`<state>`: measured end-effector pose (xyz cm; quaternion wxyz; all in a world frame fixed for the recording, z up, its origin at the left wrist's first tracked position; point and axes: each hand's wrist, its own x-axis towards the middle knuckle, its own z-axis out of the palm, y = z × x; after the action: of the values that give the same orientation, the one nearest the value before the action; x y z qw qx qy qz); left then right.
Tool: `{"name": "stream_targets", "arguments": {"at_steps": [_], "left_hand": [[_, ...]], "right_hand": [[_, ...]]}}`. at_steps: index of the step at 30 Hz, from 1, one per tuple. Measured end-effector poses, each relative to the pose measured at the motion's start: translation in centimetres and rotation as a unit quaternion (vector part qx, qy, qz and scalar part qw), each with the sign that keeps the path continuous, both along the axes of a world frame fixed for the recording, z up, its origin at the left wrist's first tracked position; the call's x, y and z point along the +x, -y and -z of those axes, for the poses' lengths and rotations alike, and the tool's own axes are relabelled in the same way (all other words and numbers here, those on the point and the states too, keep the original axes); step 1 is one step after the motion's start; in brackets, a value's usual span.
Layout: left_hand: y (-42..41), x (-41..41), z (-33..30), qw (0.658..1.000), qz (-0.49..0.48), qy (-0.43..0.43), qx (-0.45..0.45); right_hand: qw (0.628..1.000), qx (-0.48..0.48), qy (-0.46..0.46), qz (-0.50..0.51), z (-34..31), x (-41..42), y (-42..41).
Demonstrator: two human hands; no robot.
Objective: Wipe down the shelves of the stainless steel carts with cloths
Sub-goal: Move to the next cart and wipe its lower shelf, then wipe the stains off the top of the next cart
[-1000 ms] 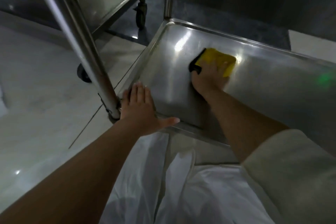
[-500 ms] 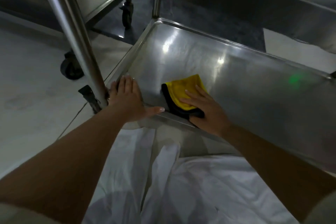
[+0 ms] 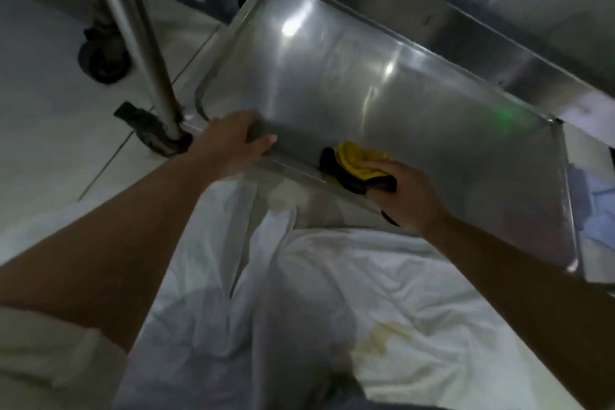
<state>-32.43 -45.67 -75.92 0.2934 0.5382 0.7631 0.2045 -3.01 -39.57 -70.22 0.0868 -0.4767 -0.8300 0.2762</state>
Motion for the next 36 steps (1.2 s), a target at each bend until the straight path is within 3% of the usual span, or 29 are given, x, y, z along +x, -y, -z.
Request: {"name": "stream_targets", "arguments": {"at_steps": [3, 8, 16, 21, 26, 31, 36], "left_hand": [[3.4, 3.0, -3.0, 0.993, -0.029, 0.113, -0.021], [10.9, 4.7, -11.8, 0.985, -0.007, 0.166, -0.036], [20.7, -2.2, -38.0, 0.979, -0.075, 0.185, 0.032], [23.1, -9.6, -56.6, 0.982, -0.112, 0.133, 0.07], [25.4, -17.2, -70.8, 0.978, -0.152, 0.07, 0.127], [27.4, -21.7, -80.0, 0.967, -0.167, 0.056, 0.182], [26.9, -26.1, -85.2, 0.96, -0.171, 0.034, 0.217]], "right_hand": [[0.996, -0.076, -0.051, 0.019, -3.7, -2.1, 2.6], [0.981, -0.177, -0.083, -0.005, -12.9, -5.5, 9.2], [0.951, -0.269, -0.114, -0.103, -38.2, -12.9, 16.1], [0.951, -0.229, -0.135, -0.158, -55.7, -20.2, 17.4], [0.957, -0.152, -0.159, -0.19, -69.1, -26.8, 17.9], [0.956, -0.082, -0.198, -0.203, -76.9, -31.7, 17.3], [0.944, -0.04, -0.243, -0.221, -81.8, -36.2, 16.2]]}}
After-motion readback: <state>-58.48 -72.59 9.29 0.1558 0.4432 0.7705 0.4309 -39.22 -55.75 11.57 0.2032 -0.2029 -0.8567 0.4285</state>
